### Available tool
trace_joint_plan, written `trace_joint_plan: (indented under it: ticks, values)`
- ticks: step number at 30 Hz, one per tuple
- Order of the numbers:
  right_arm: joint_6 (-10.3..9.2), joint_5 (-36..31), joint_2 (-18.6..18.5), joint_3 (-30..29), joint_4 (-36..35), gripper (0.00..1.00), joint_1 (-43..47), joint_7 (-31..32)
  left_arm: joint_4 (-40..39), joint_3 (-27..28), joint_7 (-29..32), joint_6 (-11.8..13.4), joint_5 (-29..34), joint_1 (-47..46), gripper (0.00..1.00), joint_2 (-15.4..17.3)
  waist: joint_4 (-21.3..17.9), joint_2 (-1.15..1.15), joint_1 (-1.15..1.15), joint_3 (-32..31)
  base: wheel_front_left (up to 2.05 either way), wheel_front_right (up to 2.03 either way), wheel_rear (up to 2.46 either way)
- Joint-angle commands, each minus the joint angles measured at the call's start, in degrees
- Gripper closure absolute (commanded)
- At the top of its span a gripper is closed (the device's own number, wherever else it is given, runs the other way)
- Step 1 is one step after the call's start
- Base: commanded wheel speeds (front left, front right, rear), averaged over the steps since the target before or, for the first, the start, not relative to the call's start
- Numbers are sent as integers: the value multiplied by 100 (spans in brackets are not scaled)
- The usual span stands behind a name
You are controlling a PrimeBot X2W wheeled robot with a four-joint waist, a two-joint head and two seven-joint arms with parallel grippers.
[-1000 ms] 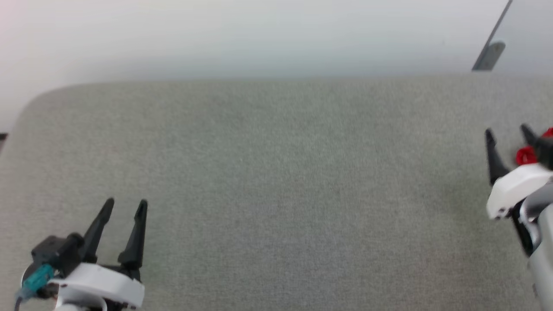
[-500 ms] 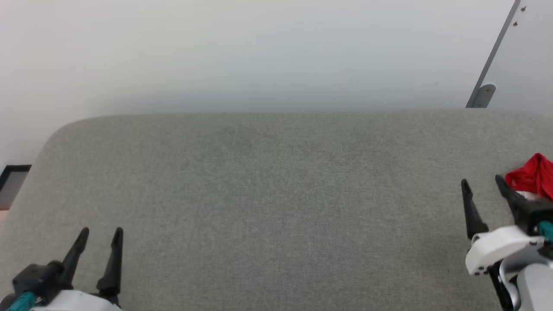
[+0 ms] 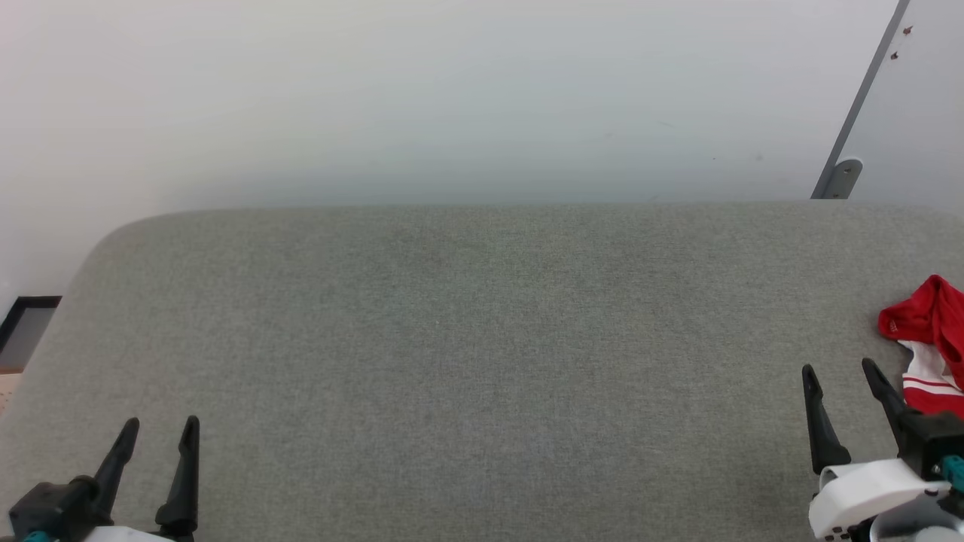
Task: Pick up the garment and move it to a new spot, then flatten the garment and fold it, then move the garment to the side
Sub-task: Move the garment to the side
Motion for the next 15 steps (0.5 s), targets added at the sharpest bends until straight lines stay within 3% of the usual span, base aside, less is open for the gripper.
trace_joint_plan:
  ticks: [1, 15]
  values:
    - [-12, -12, 61, -34, -107, 0, 146, -27, 19, 7, 3, -10, -39, 71, 0, -9, 3, 0, 0, -8, 0, 0, 0]
    - [-12, -43, 261, -5, -434, 0, 556, -27, -35, -66, 3, -10, -213, 95, 0, 37, -12, 0, 0, 3, 0, 0, 0]
